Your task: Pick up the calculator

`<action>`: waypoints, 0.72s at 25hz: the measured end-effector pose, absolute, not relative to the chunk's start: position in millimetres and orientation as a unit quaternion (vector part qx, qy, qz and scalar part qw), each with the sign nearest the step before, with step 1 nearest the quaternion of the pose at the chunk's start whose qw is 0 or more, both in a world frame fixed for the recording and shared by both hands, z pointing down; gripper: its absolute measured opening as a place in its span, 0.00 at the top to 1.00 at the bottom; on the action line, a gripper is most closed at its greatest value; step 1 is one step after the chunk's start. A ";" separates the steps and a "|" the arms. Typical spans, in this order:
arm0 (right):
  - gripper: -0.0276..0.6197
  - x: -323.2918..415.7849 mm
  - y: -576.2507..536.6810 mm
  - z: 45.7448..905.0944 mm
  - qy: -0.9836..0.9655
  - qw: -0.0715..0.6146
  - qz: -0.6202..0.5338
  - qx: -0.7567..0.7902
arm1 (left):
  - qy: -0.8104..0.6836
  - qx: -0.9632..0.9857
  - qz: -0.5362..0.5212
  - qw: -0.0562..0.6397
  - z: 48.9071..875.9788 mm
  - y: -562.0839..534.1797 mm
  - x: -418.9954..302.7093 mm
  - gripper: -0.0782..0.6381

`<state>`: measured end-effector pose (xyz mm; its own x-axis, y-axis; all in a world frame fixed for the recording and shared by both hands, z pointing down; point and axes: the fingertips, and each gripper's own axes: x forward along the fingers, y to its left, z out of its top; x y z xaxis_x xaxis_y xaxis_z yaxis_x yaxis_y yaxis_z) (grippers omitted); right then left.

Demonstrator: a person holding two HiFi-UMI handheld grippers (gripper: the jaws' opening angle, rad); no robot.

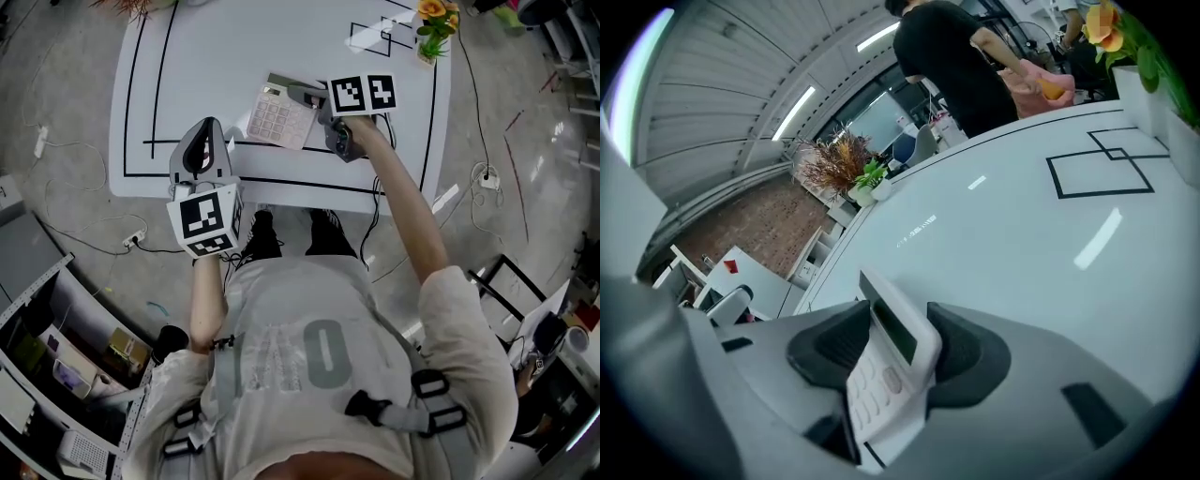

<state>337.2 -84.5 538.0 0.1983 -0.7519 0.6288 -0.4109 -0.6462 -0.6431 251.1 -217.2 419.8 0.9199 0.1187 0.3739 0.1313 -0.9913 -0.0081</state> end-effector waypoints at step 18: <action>0.85 335.4 -102.2 521.5 0.387 0.297 -0.446 -0.750 | -0.060 -0.977 -0.204 0.024 426.5 -215.7 245.8 0.86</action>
<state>335.4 -102.2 521.5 0.3014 -0.8459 0.4399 -0.3159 -0.5239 -0.7910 245.8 -215.7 426.5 0.9092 0.1084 0.4020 0.1277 -0.9916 -0.0213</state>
